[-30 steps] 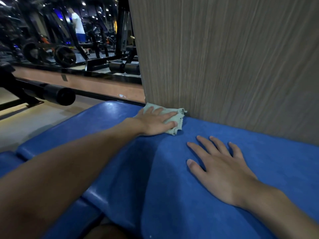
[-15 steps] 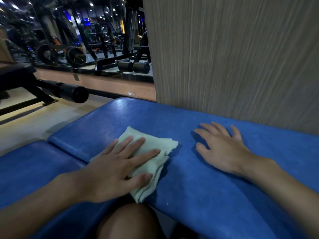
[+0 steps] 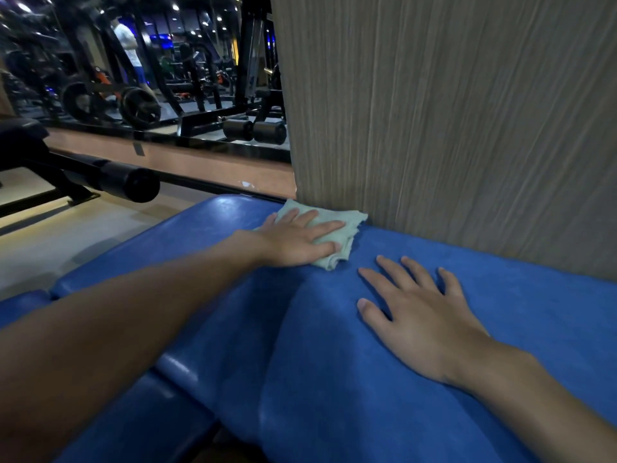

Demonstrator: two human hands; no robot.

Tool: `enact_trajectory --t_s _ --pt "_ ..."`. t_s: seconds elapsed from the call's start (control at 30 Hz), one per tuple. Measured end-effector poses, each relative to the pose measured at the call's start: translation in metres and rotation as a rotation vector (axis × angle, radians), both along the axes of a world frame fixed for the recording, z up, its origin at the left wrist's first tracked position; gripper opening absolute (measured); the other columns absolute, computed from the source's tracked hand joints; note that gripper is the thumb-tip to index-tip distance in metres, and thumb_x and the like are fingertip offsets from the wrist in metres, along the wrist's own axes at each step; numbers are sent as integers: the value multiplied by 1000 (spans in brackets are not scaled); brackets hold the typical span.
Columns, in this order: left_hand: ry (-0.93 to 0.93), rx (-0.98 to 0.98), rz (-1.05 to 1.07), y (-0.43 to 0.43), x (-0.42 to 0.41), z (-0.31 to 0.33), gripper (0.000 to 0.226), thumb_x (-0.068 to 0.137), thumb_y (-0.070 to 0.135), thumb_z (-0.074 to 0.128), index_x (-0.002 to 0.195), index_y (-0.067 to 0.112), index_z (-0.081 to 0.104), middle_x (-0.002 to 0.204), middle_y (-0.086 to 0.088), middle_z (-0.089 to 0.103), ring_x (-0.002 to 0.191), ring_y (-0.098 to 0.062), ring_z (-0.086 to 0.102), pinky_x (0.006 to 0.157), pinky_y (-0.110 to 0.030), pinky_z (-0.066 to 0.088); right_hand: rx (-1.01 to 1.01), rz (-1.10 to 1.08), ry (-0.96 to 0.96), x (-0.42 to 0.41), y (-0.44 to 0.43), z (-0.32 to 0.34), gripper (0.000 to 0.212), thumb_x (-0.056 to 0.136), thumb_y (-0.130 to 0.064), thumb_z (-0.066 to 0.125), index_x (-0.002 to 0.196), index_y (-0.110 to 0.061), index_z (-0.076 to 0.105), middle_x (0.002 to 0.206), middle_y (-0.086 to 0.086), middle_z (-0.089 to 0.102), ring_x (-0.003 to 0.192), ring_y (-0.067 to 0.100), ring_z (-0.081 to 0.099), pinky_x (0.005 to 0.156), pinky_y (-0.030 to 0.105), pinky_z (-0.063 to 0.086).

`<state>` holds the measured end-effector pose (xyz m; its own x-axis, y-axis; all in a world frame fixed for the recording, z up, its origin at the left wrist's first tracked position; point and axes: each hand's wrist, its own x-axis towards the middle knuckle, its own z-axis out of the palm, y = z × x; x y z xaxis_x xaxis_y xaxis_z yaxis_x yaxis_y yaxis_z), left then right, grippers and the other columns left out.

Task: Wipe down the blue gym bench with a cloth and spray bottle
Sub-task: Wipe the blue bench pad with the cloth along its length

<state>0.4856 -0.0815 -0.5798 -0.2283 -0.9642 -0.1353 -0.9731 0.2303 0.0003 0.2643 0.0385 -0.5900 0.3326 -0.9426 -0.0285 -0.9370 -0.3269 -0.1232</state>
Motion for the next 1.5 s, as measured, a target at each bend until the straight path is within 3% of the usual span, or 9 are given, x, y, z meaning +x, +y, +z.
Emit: enact_trajectory --t_s 0.2,0.4,0.47,0.67,0.73,0.87,1.07,1.2,1.5 --pt "9 5 -7 2 3 -2 63 88 79 18 147 64 -1 168 4 -2 153 -25 -5 120 -53 -5 1 -4 -13 -1 0 1 62 94 -63 8 153 -43 6 164 -16 -5 150 12 -10 119 52 -6" --pt "2 0 -56 102 37 -1 68 69 87 4 135 75 -9 167 7 -6 152 -19 -11 121 -49 -5 18 -12 -22 0 2 3 62 95 -63 8 154 -44 8 164 -15 -2 151 13 -7 120 52 -4" --pt "7 -10 -78 140 52 0 63 68 92 0 128 80 -13 166 10 -9 151 -17 -15 121 -46 -8 25 -15 -17 1 4 5 61 95 -62 9 154 -43 9 164 -14 0 151 14 -5 119 52 -3" --pt "-7 45 -65 202 72 5 65 71 89 -2 131 75 -23 160 19 -25 146 -8 -30 120 -41 -15 -38 1 -29 13 -1 15 57 98 -58 20 152 -39 23 164 -13 10 151 14 0 118 56 -6" --pt "0 58 -62 196 71 7 66 70 91 -1 131 76 -21 161 18 -24 146 -9 -29 120 -42 -15 0 4 -83 21 -7 16 60 97 -61 19 153 -39 17 164 -14 6 151 13 -2 119 53 -6" --pt "-1 53 -47 150 67 4 63 74 88 6 133 77 -14 164 14 -18 149 -15 -23 120 -45 -12 30 25 -3 28 -14 4 66 94 -65 9 155 -38 6 165 -12 -5 151 15 -9 119 54 -7" --pt "4 -17 -9 30 35 -2 61 91 76 22 147 64 0 167 4 -2 153 -24 -7 120 -55 -3 -5 20 -5 26 -14 0 66 92 -64 7 154 -40 4 164 -14 -7 150 12 -12 120 52 -6" --pt "20 16 22 -17 19 3 61 91 78 22 147 63 1 167 5 0 153 -26 -6 119 -55 -4 -10 20 -13 25 -14 1 68 90 -66 5 154 -41 5 164 -15 -7 150 11 -12 120 51 -5" --pt "12 -21 -30 54 49 -1 59 92 75 19 147 64 -1 167 3 -1 153 -23 -7 121 -53 -3 7 12 -31 25 -14 1 66 93 -66 8 154 -42 8 164 -16 -4 150 11 -8 120 50 -5"
